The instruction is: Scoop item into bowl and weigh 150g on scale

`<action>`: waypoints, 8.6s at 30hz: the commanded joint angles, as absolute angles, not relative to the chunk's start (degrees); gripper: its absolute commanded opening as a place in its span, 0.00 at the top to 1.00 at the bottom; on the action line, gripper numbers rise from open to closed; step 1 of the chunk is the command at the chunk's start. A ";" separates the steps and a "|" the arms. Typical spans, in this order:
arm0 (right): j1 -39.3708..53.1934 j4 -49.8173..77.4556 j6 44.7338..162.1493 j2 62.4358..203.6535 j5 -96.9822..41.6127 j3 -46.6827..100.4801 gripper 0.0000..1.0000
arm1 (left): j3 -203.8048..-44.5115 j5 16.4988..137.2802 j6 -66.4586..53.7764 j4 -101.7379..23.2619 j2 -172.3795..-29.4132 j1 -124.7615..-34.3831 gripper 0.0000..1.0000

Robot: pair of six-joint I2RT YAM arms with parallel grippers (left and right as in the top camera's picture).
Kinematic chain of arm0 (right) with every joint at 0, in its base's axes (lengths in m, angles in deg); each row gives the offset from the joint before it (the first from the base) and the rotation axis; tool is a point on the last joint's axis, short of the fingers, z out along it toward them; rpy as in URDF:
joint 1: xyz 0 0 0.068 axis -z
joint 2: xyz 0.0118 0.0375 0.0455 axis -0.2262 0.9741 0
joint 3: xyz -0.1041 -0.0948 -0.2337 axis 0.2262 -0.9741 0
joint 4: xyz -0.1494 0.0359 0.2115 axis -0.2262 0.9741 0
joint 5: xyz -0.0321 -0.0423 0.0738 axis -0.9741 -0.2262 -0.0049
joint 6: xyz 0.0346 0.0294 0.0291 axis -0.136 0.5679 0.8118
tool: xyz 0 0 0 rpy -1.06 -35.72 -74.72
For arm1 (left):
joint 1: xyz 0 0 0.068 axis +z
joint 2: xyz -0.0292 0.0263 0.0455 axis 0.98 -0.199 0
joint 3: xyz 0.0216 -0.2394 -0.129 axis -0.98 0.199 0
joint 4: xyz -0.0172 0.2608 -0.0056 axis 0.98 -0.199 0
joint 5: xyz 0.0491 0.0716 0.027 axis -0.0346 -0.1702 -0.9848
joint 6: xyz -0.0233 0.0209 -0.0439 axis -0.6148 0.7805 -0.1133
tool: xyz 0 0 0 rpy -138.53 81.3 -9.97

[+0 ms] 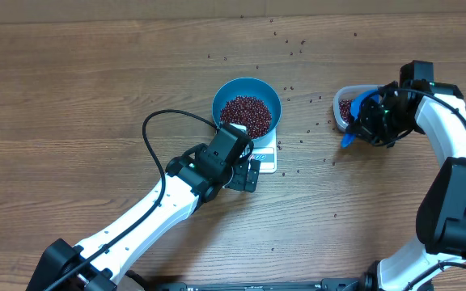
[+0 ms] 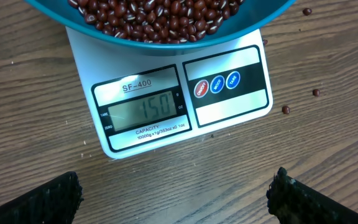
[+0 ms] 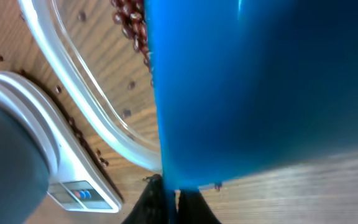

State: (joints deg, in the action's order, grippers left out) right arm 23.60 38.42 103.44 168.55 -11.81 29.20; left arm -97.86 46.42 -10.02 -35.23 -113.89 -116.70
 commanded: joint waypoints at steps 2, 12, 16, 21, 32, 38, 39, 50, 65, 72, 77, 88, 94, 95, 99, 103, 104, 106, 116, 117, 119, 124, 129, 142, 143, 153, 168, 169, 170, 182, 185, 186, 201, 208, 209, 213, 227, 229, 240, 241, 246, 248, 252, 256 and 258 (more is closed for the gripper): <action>24.08 42.07 99.66 167.00 -13.82 32.33 0.96 | -97.58 46.11 -8.89 -35.18 -113.89 -116.76 0.01; 22.29 61.41 96.51 166.72 -30.60 49.25 0.96 | -97.58 46.11 -8.89 -35.18 -113.89 -116.76 0.00; 19.62 65.81 96.47 166.72 -36.35 51.89 0.96 | -97.58 46.11 -8.89 -35.18 -113.89 -116.76 0.01; 14.03 68.43 96.56 166.74 -47.04 51.65 0.96 | -97.58 46.11 -8.87 -35.18 -113.89 -116.76 0.00; 5.15 68.36 96.51 166.76 -62.08 51.65 0.96 | -97.58 46.11 -8.89 -35.18 -113.89 -116.76 0.00; 4.47 68.41 96.49 166.76 -62.80 51.65 0.96 | -97.58 46.09 -8.89 -35.18 -113.89 -116.76 0.00; 4.47 68.41 96.49 166.76 -63.21 51.65 0.96 | -97.58 46.11 -8.89 -35.18 -113.89 -116.76 0.01; 4.45 68.28 93.45 166.74 -63.96 52.02 0.96 | -97.58 46.11 -8.89 -35.18 -113.89 -116.76 0.01; 1.85 63.40 67.01 166.74 -14.21 69.03 0.96 | -97.58 46.11 -8.89 -35.18 -113.89 -116.76 0.00; -6.41 61.26 58.98 167.06 -19.96 68.81 0.96 | -97.58 46.11 -8.89 -35.18 -113.89 -116.76 0.00; -10.61 59.66 58.96 168.20 -28.61 68.70 0.96 | -97.58 46.11 -8.87 -35.18 -113.89 -116.76 0.00; -12.18 61.70 59.03 172.20 -32.68 68.48 0.96 | -97.58 46.11 -8.89 -35.18 -113.89 -116.74 0.00; -12.40 63.86 58.98 176.35 -33.18 68.48 0.96 | -97.58 46.11 -8.89 -35.18 -113.89 -116.76 0.01; -12.40 63.86 58.98 176.73 -33.31 68.48 0.96 | -97.58 46.11 -8.89 -35.18 -113.89 -116.76 0.00; -12.55 64.01 59.01 178.91 -33.31 68.48 0.96 | -97.58 46.11 -8.89 -35.18 -113.89 -116.76 0.01; -13.36 63.95 58.98 180.46 -33.31 68.48 0.96 | -97.58 46.11 -8.89 -35.18 -113.89 -116.76 0.01; -13.67 63.97 58.98 180.83 -33.31 68.48 0.96 | -97.58 46.11 -8.89 -35.18 -113.89 -116.76 0.00; -14.50 63.95 58.98 181.71 -33.33 68.48 0.96 | -97.58 46.11 -8.89 -35.18 -113.89 -116.76 0.00; -17.08 63.69 59.07 182.85 -41.20 68.46 0.96 | -97.58 46.11 -8.89 -35.18 -113.89 -116.76 0.01; -17.08 63.80 59.27 182.85 -41.09 68.46 0.96 | -97.58 46.11 -8.87 -35.18 -113.89 -116.76 0.00; -17.08 64.17 59.25 182.85 -40.33 68.46 0.96 | -97.58 46.11 -8.89 -35.18 -113.89 -116.76 0.00; -17.08 65.41 59.27 182.85 -39.94 68.48 0.69 | -97.58 46.11 -8.89 -35.18 -113.89 -116.76 0.00; -17.08 64.95 59.84 182.28 -39.94 68.61 0.51 | -97.58 46.11 -8.89 -35.18 -113.89 -116.76 0.00; -8.29 65.54 80.60 169.80 -32.94 72.13 0.34 | -97.58 46.11 -8.89 -35.18 -113.89 -116.76 0.00; -6.39 66.37 81.96 169.43 -29.64 72.13 0.34 | -97.58 46.11 -8.87 -35.18 -113.89 -116.76 0.01; 9.00 57.92 88.03 169.29 3.76 47.35 0.37 | -97.58 46.09 -8.89 -35.18 -113.89 -116.74 0.00; 7.51 22.44 114.85 160.33 9.40 16.44 0.37 | -97.58 46.09 -8.89 -35.18 -113.89 -116.76 0.00; 7.51 19.91 116.84 159.00 9.40 14.89 0.37 | -97.58 46.11 -8.89 -35.18 -113.89 -116.76 0.01; 7.51 18.38 118.35 157.93 9.37 13.99 0.37 | -97.58 46.11 -8.89 -35.18 -113.89 -116.76 0.00; 7.49 19.62 129.52 137.27 -7.35 9.23 0.00 | -97.58 46.11 -8.89 -35.18 -113.89 -116.76 0.00; 7.49 16.80 138.17 136.84 -7.72 4.38 0.00 | -97.58 46.11 -8.89 -35.18 -113.89 -116.76 0.00; 7.49 15.53 140.90 137.21 -7.39 2.56 0.00 | -97.58 46.11 -8.89 -35.18 -113.89 -116.76 0.00; -0.47 -13.95 145.82 143.77 -5.55 -7.27 0.45 | -97.58 46.11 -8.89 -35.18 -113.89 -116.76 0.01; -2.69 -15.17 150.67 144.42 -11.70 -7.27 0.48 | -97.58 46.11 -8.89 -35.18 -113.89 -116.76 0.00; -2.74 -15.57 150.65 144.49 -11.63 -7.27 0.51 | -97.58 46.11 -8.89 -35.16 -113.89 -116.76 0.00; -2.74 -15.96 150.87 144.55 -10.69 -7.27 0.57 | -97.58 46.11 -8.89 -35.18 -113.89 -116.76 0.01; -2.74 -15.50 151.07 145.01 -6.28 -7.34 0.61 | -97.58 46.11 -8.89 -35.18 -113.89 -116.76 0.00; -2.98 -15.50 151.07 145.40 -6.10 -7.34 0.61 | -97.58 46.11 -8.89 -35.16 -113.89 -116.76 0.00; -4.97 -18.85 152.12 147.07 -6.10 -7.32 0.67 | -97.58 46.11 -8.89 -35.16 -113.89 -116.76 0.00; -4.90 -19.55 152.12 147.07 -6.30 -7.32 0.67 | -97.58 46.11 -8.89 -35.18 -113.89 -116.76 0.00; -4.86 -21.45 152.12 147.07 -6.49 -7.32 0.73 | -97.58 46.11 -8.89 -35.16 -113.89 -116.76 0.01; -4.86 -21.71 152.12 147.07 -6.47 -7.32 0.78 | -97.58 46.11 -8.89 -35.18 -113.89 -116.76 0.01; -4.86 -21.80 152.10 147.04 -6.06 -7.25 0.86 | -97.58 46.11 -8.89 -35.16 -113.89 -116.76 0.00; -4.86 -22.39 148.25 147.02 -4.20 -6.73 0.94 | -97.58 46.11 -8.89 -35.16 -113.89 -116.76 0.01; -4.86 -22.34 146.26 146.72 -3.33 -6.09 0.96 | -97.58 46.11 -8.89 -35.16 -113.89 -116.76 0.00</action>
